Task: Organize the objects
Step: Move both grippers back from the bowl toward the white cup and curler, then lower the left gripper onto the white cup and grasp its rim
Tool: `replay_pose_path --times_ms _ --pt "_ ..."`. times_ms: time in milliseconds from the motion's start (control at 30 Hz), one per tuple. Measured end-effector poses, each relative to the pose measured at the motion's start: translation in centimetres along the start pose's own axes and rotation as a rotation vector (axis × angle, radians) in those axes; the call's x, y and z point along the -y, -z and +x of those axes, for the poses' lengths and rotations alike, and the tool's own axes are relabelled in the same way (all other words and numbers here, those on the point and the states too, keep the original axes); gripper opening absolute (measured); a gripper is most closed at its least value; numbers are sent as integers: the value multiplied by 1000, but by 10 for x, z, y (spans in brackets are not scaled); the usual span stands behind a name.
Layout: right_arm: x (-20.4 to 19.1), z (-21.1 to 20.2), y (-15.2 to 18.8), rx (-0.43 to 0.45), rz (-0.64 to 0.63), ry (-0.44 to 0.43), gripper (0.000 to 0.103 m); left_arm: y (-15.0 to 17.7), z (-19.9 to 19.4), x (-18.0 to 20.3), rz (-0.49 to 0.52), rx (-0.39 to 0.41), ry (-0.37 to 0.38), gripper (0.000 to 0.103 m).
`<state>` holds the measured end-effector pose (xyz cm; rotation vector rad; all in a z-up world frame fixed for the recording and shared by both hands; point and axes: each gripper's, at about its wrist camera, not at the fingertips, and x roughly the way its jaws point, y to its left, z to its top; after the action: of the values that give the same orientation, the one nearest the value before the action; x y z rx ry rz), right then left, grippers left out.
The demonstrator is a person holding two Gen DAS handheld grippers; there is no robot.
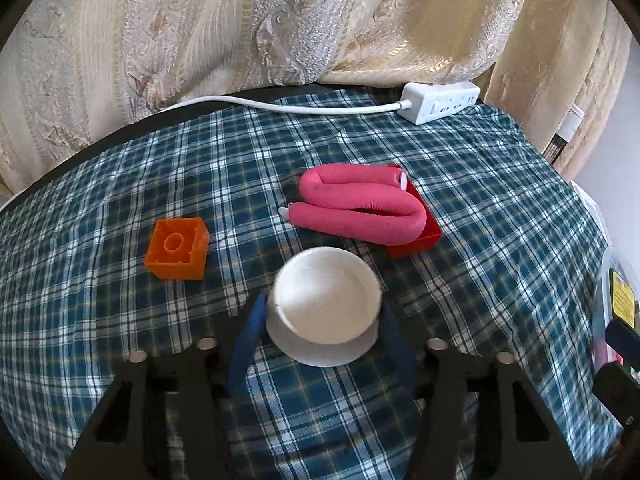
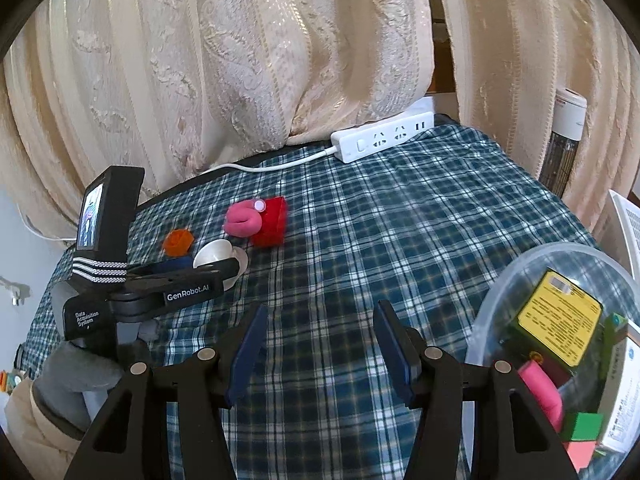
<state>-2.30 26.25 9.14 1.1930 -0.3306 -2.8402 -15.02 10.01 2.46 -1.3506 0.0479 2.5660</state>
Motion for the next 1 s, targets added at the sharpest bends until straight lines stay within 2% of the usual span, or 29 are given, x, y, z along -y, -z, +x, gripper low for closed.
replay_pose_path --times_ms 133,300,733,1000 --pt "-5 9 -3 -10 -9 4 59 1 -2 -2 3 4 28 54" --pt "-16 24 -10 -29 -30 -6 59 -2 -13 -7 -2 31 25 54" --pt "-47 79 -36 -58 -106 5 59 -20 -48 -47 -85 119 -31 54" --pt "-49 105 -56 -58 -100 66 59 -25 -61 -66 -131 148 -39 54"
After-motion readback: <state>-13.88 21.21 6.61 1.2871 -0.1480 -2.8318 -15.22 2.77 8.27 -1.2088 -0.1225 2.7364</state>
